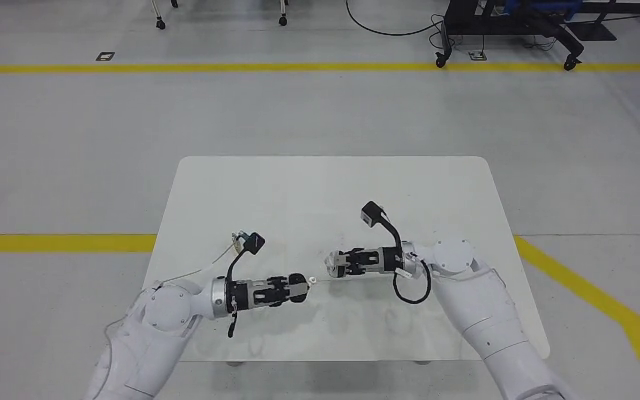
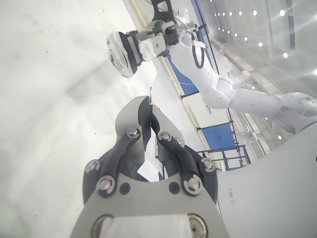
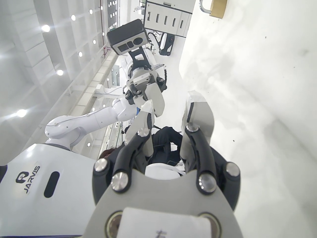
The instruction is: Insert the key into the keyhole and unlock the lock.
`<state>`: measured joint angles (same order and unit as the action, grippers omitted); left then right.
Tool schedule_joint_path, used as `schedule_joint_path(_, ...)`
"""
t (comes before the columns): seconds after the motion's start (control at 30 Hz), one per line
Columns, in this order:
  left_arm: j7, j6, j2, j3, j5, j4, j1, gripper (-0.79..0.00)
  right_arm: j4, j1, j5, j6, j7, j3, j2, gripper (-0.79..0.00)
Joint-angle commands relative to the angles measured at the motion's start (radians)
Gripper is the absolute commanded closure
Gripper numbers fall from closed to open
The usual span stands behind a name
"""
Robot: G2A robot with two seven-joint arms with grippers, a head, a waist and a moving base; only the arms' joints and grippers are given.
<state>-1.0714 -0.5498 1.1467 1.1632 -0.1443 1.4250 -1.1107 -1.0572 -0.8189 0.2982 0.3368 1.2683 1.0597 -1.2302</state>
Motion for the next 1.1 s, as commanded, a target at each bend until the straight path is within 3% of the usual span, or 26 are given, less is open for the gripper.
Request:
schedule_joint_path(0.0,-0.017,0.022,-0.002,-0.003,0.001,-0.006,0.005,0.000,0.001,0.004,0.002,0.002,0.012,-0.010,-0.002,-0.206)
schedule_joint_path(0.77,-0.025,0.087,0.010,-0.103,-0.032,-0.100,0.093,0.000,0.018,0.030,0.034,0.021,0.121,-0.064,-0.003,-0.188)
schedule_joint_path(1.07,-0.016,0.089,0.010,-0.119,-0.029,-0.107,0.103,0.000,0.017,0.037,0.022,0.010,0.122,-0.086,-0.004,-0.117)
